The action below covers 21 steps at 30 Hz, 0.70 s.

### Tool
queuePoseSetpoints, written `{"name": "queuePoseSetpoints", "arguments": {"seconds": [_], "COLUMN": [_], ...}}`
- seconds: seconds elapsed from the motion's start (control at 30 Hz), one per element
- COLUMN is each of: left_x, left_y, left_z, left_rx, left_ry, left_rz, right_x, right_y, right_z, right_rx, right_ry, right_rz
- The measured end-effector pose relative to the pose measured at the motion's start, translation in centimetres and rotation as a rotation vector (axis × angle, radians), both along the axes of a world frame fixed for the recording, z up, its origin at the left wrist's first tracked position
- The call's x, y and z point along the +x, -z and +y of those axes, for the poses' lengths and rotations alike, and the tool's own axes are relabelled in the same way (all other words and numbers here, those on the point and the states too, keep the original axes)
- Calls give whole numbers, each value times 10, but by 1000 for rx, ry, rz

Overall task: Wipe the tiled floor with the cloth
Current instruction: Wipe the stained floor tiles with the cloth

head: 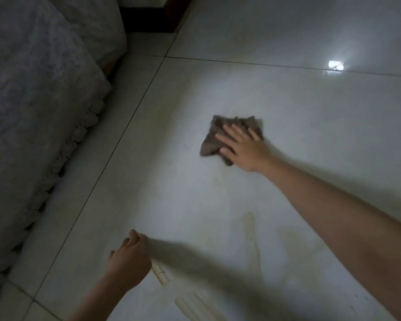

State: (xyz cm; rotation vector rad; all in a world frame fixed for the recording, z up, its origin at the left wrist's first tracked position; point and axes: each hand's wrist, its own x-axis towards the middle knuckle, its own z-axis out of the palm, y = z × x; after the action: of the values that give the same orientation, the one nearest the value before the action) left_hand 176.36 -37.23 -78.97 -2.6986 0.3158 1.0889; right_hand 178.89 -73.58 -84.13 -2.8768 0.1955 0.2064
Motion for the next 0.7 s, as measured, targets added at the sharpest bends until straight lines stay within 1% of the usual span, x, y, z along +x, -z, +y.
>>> {"name": "queuePoseSetpoints", "arguments": {"seconds": [0.03, 0.07, 0.17, 0.23, 0.27, 0.33, 0.37, 0.43, 0.5, 0.57, 0.6, 0.63, 0.67, 0.7], "left_x": [1, 1, 0, -1, -1, 1, 1, -1, -5, -8, -10, -11, -14, -17], "left_y": [-1, -2, -5, -5, -4, -3, -3, -4, -4, -3, -3, -3, -3, -3], "left_z": [0, 1, 2, 1, 0, -3, -4, -7, -9, -9, -8, -7, -6, -4], "left_rx": [21, 38, 70, 83, 87, 110, 124, 147, 167, 174, 178, 179, 169, 147], "left_ry": [28, 59, 94, 95, 100, 112, 120, 148, 200, 256, 278, 294, 304, 299], "left_rz": [12, 24, 51, 51, 47, 23, 8, -29, -79, -140, -168, -191, -210, -228], "right_x": [9, 14, 5, -18, -34, -76, -102, -160, -192, -189, -177, -162, -148, -137], "right_y": [2, 4, 14, 14, 14, 14, 15, 19, 16, 9, 7, 6, 3, 0], "right_z": [-13, -18, 9, 48, 67, 98, 110, 126, 108, 60, 31, 1, -25, -45], "right_rx": [52, 74, 69, 100, 105, 54, 26, -4, 7, -53, -107, -156, -155, -116], "right_ry": [77, 130, 226, 224, 171, -12, -113, -325, -548, -716, -719, -624, -441, -207], "right_rz": [51, 63, -28, -115, -150, -228, -231, -159, -102, -120, -165, -195, -187, -120]}}
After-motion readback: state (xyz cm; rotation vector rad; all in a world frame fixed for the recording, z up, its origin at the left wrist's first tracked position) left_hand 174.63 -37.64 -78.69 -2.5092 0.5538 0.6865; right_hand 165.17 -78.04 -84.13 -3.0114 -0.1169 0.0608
